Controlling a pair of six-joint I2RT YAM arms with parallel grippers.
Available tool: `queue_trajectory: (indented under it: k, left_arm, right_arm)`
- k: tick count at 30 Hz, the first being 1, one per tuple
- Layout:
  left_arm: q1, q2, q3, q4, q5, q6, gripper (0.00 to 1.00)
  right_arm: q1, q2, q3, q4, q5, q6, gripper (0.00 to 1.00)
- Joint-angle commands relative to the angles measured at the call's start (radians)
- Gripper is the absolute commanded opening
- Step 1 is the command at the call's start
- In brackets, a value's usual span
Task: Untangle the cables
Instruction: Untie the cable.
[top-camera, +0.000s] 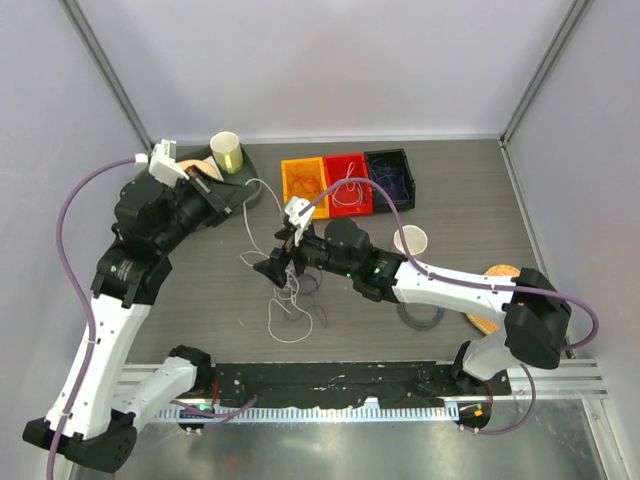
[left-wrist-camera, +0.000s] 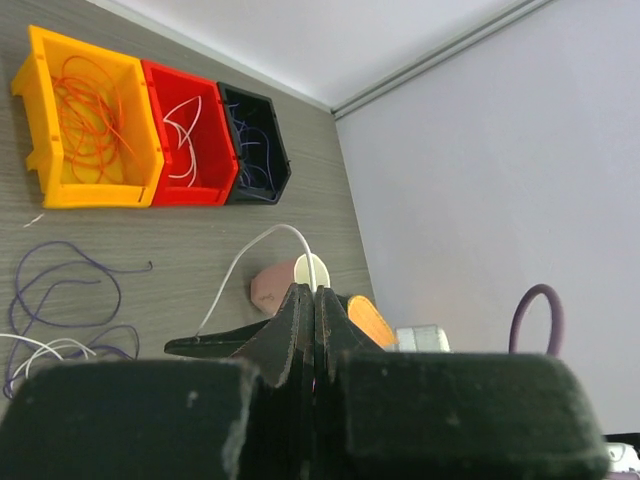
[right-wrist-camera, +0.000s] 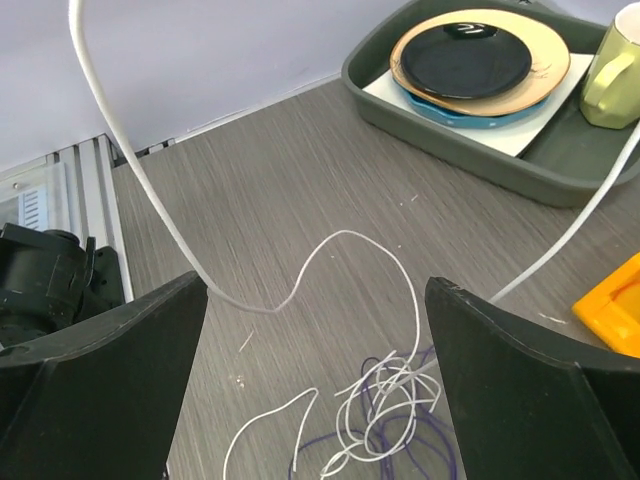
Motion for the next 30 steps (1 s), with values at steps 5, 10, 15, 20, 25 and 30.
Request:
queue_trajectory:
  k: [5, 10, 15, 20, 25, 30]
  left_arm:
    - [-0.015, 0.005, 0.041, 0.076, 0.004, 0.012, 0.00]
    - [-0.033, 0.002, 0.040, 0.080, -0.016, 0.006, 0.00]
    - [-0.043, 0.005, 0.041, 0.070, -0.053, 0.004, 0.00]
    - [-0.044, -0.011, 0.032, 0.059, -0.073, 0.007, 0.00]
    - [-0.044, -0.074, -0.029, 0.038, -0.136, 0.003, 0.00]
    - [-0.044, -0.232, -0.175, 0.040, -0.134, -0.014, 0.97]
  right_arm:
    - [0.008, -0.063, -0.094, 0.173, 0.002, 0.059, 0.96]
    - [0.023, 0.014, -0.039, 0.222, 0.173, 0.099, 0.89]
    - [0.061, 0.063, -0.022, 0.264, 0.325, 0.128, 0.83]
    - [0.080, 0.053, -0.042, 0.270, 0.456, 0.148, 0.08]
    - [0.080, -0.013, -0.070, 0.310, 0.583, 0.116, 0.01]
    - [0.080, -0.121, -0.045, 0.261, 0.635, 0.042, 0.01]
